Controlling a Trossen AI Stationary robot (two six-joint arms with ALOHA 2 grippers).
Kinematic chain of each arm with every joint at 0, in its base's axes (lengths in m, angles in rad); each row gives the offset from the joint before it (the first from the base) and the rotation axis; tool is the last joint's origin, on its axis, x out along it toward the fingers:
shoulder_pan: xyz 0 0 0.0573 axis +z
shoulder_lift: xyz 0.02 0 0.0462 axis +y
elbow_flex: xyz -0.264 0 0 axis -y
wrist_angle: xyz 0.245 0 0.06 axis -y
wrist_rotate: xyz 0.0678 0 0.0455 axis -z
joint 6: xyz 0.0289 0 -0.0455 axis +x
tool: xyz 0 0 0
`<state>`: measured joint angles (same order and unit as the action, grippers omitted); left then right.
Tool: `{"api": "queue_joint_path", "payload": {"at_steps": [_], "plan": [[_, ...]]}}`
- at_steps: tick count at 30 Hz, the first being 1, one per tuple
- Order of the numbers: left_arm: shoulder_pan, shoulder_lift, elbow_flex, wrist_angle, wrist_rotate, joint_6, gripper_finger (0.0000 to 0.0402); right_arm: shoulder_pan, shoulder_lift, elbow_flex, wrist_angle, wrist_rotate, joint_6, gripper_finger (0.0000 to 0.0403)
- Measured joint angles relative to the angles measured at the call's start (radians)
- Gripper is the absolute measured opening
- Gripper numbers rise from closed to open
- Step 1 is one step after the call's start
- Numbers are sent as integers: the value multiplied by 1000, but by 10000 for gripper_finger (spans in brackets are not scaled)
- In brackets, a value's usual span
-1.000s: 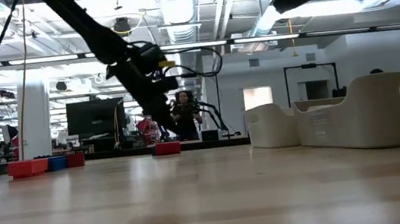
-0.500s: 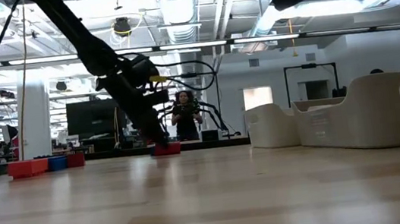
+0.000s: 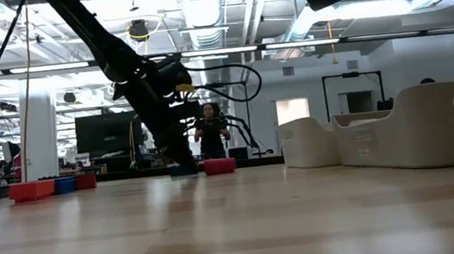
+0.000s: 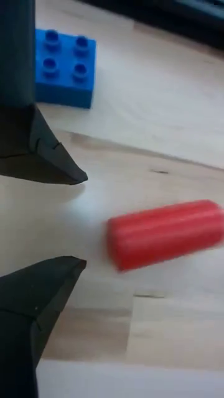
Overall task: Sort blocks by size
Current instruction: Put the large red wooden block into the gray bin
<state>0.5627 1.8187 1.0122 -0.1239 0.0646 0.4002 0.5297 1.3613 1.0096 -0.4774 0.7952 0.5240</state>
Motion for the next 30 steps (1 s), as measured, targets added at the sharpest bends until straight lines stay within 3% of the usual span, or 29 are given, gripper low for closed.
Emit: {"api": "queue_joint_path", "payload": {"at_steps": [6, 12, 18, 21, 25, 30], "plan": [[-4, 0, 58, -81, 1, -100, 190, -1, 0, 0, -1, 0, -1, 123], [-45, -1, 83, 5, -5, -111, 193, -11, 0, 0, -1, 0, -2, 123], [-78, 1, 83, 124, -36, -94, 226, -10, 0, 0, -1, 0, -1, 123], [-74, 42, 85, 192, -70, -86, 242, -10, 0, 0, 2, 0, -1, 123], [-48, 132, 97, 207, 9, -90, 249, 1, 0, 0, 7, 0, -1, 123], [-45, 197, 137, 176, 14, -90, 249, 8, 0, 1, 7, 0, -1, 123]]}}
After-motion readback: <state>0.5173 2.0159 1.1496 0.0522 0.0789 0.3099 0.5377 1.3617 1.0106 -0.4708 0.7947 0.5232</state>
